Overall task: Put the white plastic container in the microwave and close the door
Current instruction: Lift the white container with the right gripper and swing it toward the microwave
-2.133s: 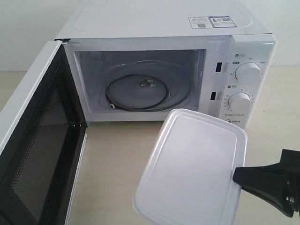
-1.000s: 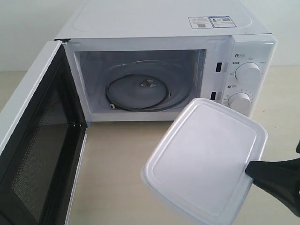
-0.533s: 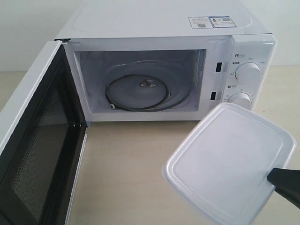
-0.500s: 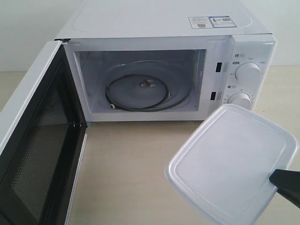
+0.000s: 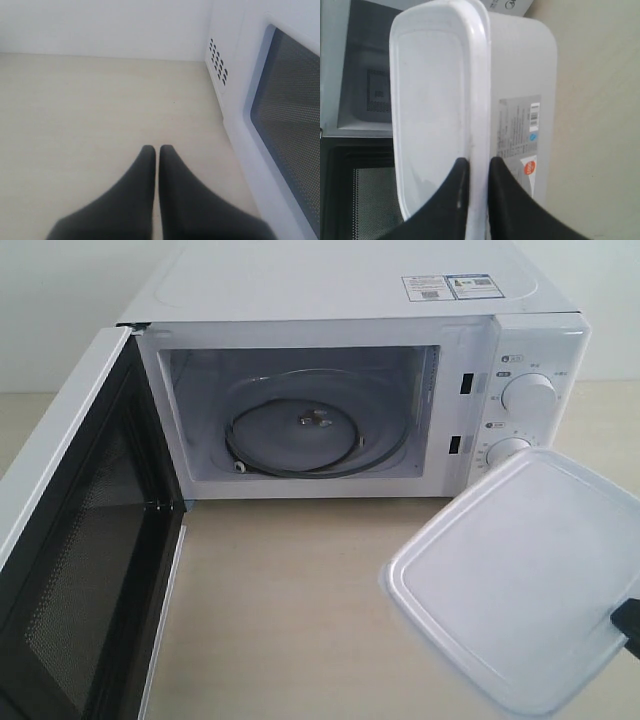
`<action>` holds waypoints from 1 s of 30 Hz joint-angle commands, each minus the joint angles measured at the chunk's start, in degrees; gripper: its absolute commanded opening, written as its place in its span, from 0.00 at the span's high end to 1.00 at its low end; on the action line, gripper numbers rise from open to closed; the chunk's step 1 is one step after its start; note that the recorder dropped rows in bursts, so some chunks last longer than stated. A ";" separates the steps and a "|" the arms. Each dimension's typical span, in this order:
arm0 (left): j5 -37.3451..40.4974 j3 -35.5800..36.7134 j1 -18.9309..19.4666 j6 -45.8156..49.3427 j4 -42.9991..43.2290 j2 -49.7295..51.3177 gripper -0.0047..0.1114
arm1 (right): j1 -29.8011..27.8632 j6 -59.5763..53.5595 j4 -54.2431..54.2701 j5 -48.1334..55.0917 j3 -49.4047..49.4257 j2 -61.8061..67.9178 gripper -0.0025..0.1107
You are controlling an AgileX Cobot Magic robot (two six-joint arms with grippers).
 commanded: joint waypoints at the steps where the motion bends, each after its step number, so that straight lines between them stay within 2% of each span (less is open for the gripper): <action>1: -0.37 0.03 0.09 0.31 0.23 -0.16 0.92 | 0.07 1.33 -0.24 -1.70 -0.03 -0.42 0.98; 5: -0.37 0.03 0.09 0.31 0.23 -0.16 0.92 | 0.07 1.32 0.14 -0.66 -0.03 -0.42 0.98; 14: -0.37 0.03 0.09 0.31 0.23 -0.16 0.92 | 9.11 5.82 1.15 -7.07 -0.03 -0.42 0.98; 22: -0.37 0.03 0.09 0.31 0.23 -0.16 0.92 | 17.24 8.23 -0.25 -19.92 -0.03 -0.42 0.98; 26: -0.37 0.03 0.09 0.31 0.23 -0.16 0.92 | 20.31 17.38 -8.28 -26.56 -0.03 -0.42 0.98; 30: -0.37 0.03 0.09 0.31 0.23 -0.16 0.92 | 24.19 35.86 -26.86 -33.58 -0.03 -0.42 0.98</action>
